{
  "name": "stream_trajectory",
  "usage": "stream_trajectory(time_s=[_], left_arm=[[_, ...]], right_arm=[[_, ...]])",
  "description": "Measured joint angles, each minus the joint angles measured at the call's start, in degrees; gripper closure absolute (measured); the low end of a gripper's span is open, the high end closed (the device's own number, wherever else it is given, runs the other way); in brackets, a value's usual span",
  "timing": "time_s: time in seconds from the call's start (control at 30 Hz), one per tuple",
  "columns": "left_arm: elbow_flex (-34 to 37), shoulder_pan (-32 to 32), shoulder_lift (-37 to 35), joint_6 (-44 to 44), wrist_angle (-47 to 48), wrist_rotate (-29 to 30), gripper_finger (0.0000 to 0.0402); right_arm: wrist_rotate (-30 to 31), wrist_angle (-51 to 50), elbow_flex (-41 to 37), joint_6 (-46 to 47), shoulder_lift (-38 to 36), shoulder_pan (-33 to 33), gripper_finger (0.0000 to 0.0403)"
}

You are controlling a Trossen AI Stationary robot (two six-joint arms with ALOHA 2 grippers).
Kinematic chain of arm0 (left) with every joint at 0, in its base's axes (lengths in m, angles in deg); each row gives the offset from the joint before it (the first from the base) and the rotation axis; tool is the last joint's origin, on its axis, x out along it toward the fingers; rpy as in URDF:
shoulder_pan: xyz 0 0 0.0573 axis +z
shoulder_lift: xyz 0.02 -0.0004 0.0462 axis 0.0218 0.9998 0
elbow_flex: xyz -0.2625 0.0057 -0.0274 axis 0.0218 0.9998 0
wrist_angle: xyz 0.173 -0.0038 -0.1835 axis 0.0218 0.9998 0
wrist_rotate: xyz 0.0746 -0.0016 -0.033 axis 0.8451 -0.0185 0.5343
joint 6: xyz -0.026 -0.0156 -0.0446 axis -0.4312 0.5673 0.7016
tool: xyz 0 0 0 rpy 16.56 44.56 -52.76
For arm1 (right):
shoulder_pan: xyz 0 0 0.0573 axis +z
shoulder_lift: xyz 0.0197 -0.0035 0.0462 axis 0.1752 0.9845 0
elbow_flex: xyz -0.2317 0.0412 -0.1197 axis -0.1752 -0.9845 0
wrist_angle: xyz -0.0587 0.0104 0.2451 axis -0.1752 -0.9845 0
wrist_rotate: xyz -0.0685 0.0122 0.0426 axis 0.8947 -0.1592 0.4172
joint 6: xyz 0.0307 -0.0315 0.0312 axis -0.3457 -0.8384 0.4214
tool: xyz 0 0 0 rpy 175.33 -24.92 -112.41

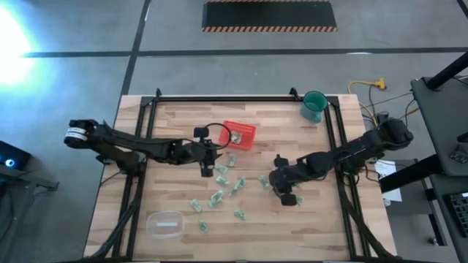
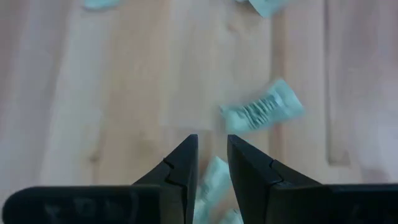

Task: Pick and place items into bin
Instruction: Put the stevia packet into the orange bin

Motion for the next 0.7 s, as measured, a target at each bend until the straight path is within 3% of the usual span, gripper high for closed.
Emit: stream_trajectory(time_s=[0.3,0.7], left_arm=[[0.0,0.0,0.2,0.4,0.1,0.0,0.0276],[0.0,0.0,0.2,0.7,0.2,0.0,0.0276]], right_arm=[[9.2,-2.0,-0.7,7.3,2.1,5.7,0.0335],[10.6,-1.4,-0.6,7.8,4.9,6.5,0.0335]])
